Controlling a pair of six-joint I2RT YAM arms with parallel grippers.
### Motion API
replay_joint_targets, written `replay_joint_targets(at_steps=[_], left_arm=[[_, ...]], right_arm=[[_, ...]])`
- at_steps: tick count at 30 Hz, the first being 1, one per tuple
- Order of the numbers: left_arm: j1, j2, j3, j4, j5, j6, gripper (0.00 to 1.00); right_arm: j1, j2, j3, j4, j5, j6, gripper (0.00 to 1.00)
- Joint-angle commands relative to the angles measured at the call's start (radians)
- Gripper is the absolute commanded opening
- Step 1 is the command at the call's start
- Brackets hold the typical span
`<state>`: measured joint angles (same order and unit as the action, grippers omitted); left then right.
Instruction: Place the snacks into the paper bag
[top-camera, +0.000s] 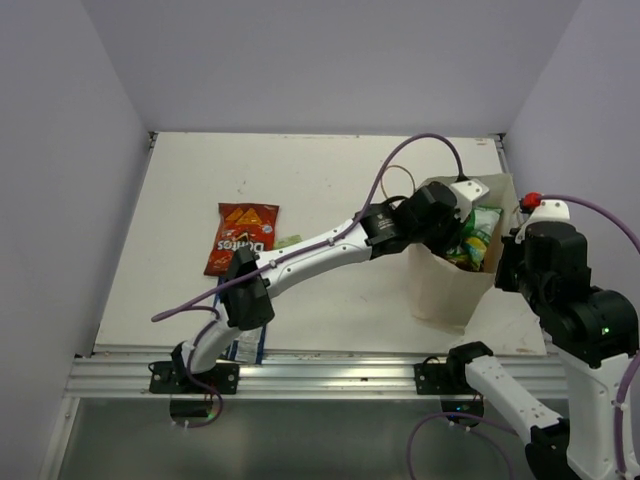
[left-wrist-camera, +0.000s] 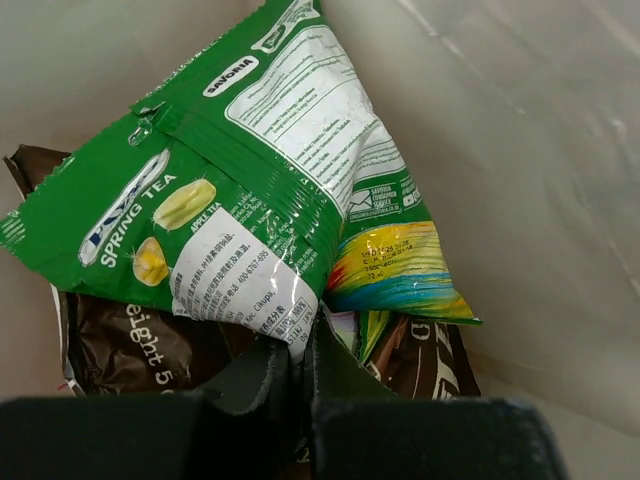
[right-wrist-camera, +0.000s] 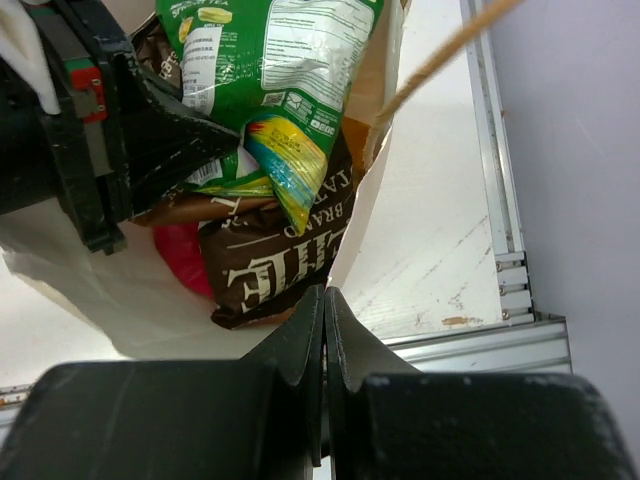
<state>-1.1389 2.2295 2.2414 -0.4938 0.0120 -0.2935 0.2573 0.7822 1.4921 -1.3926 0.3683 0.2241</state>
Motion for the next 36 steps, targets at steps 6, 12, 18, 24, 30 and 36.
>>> replay_joint_targets(at_steps=[6, 12, 18, 24, 30, 36], left_arm=[[-0.010, -0.137, 0.046, -0.083, -0.039, 0.070, 0.19], [-0.035, -0.341, -0.023, 0.146, -0.274, 0.125, 0.81], [-0.007, -0.588, -0.296, 0.225, -0.694, 0.192, 0.99], [0.486, -0.775, -0.707, -0.008, -0.468, -0.067, 1.00], [0.769, -0.745, -0.923, -0.045, -0.371, -0.032, 1.00], [0.869, -0.700, -1.062, 0.044, -0.336, -0.007, 1.00]], right_arm=[[0.003, -0.011, 0.037, -0.022, -0.023, -0.015, 0.00], [0.003, -0.009, 0.040, -0.022, -0.032, -0.012, 0.00], [0.003, -0.012, 0.042, -0.025, -0.034, -0.012, 0.00], [0.005, -0.017, 0.042, -0.025, -0.034, -0.012, 0.00], [0.010, -0.005, 0.039, -0.022, -0.039, -0.017, 0.00], [0.013, -0.008, 0.039, -0.022, -0.037, -0.016, 0.00]])
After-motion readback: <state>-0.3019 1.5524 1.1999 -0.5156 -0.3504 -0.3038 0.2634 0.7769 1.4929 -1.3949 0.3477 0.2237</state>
